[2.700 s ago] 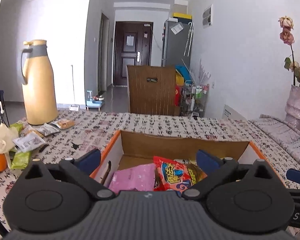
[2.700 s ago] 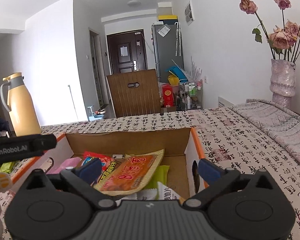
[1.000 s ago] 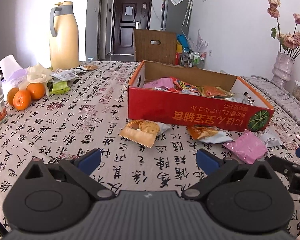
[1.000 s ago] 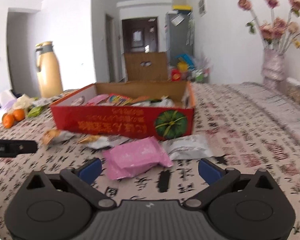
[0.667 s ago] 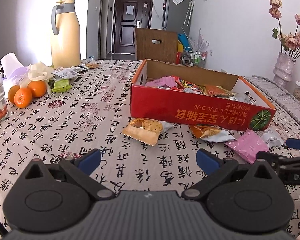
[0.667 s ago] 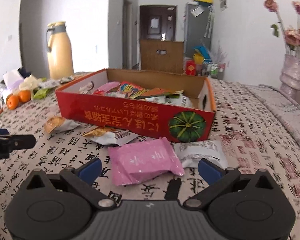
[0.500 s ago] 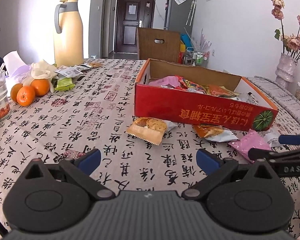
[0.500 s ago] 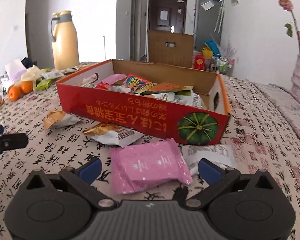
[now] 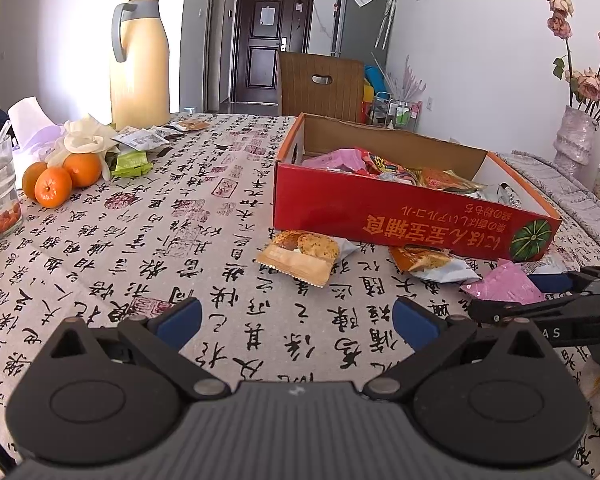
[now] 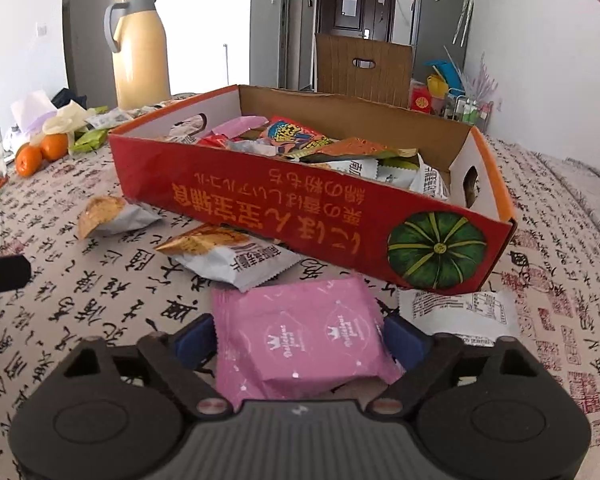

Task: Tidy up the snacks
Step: 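Grasp the pink square packet with the right gripper, then grasp the round cracker packet with the left gripper while the right gripper holds the pink packet, then lift both packets and carry them over the cardboard box, then open both grippers to drop the packets into the box, then withdraw both tools from the box toward the remaining packets, then grasp the white printed packet with the right gripper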

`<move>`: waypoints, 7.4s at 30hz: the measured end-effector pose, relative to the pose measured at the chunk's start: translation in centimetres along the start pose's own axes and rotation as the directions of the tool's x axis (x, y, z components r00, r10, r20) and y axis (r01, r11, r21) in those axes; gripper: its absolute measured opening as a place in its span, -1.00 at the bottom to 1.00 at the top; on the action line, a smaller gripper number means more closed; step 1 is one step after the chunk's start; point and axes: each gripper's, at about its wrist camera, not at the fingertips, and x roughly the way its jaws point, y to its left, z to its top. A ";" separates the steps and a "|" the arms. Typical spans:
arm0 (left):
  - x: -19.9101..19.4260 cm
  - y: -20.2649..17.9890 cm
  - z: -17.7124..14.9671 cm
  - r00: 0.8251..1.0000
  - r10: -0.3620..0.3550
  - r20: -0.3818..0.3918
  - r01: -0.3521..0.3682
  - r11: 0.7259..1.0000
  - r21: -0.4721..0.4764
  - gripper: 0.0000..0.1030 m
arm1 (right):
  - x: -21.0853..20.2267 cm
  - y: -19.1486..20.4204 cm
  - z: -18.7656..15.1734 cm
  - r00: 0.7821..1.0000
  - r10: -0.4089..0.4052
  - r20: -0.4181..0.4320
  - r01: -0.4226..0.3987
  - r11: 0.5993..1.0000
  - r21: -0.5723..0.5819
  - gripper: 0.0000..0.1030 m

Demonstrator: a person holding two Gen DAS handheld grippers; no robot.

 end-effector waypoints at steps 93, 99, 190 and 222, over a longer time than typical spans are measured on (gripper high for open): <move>2.2 -4.1 6.3 0.993 -0.093 0.071 0.078 0.979 0.191 0.00 | -7.3 -3.5 -2.2 0.937 -0.226 0.266 0.160 0.955 0.249 0.22; 1.8 -5.2 7.6 0.987 -0.111 0.118 0.087 0.978 0.190 0.00 | -7.6 -3.3 -0.2 0.921 -0.225 0.319 0.152 0.960 0.237 0.22; 4.4 -4.5 8.0 0.995 -0.051 0.085 0.044 0.995 0.087 1.00 | -4.5 -4.9 3.4 0.958 -0.206 0.199 0.176 0.972 0.157 1.00; 6.9 -2.7 2.3 0.995 -0.073 -0.067 0.074 0.997 0.008 1.00 | 1.5 -7.8 1.3 0.975 -0.190 -0.120 0.208 0.963 0.169 1.00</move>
